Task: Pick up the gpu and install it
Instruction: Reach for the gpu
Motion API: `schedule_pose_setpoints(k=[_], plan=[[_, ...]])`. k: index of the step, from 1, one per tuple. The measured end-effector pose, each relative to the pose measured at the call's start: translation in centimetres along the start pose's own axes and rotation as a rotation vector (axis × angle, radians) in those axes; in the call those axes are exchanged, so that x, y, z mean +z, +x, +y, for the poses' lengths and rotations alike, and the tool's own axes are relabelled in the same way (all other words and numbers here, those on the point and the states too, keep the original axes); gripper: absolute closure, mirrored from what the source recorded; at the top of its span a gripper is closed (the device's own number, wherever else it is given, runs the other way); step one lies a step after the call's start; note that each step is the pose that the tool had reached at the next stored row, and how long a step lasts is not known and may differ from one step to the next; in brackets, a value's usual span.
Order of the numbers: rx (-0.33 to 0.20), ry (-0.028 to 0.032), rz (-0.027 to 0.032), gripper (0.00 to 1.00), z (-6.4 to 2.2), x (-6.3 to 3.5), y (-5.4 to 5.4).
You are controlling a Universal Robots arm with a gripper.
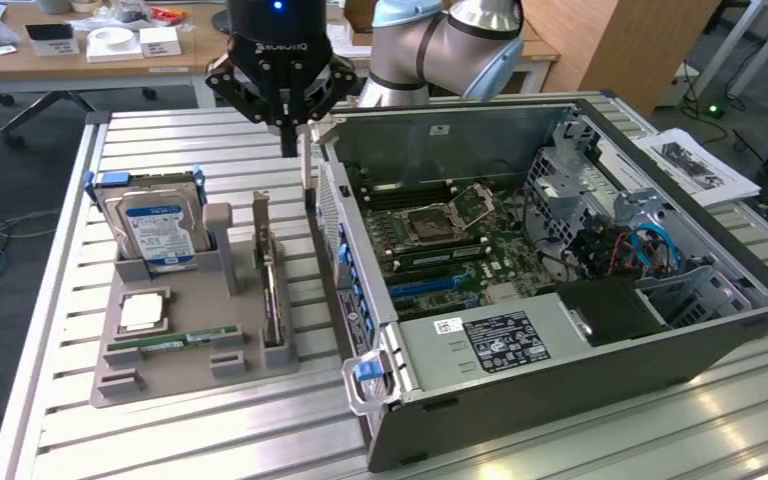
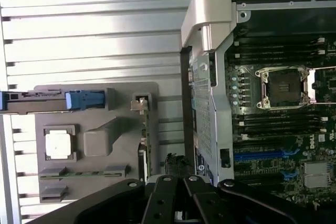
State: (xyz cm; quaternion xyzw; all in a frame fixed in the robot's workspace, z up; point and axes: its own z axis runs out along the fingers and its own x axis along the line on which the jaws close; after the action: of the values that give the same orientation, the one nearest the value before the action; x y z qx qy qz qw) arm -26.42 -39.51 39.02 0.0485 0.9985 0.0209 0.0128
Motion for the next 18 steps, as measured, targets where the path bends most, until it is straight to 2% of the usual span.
schedule_pose_setpoints(k=[10,18], plan=[[0.009,0.0003,-0.0004,0.89,-0.08,-0.04,2.3],[0.01,0.0003,-0.0004,0.89,-0.1,-0.04,2.5]])
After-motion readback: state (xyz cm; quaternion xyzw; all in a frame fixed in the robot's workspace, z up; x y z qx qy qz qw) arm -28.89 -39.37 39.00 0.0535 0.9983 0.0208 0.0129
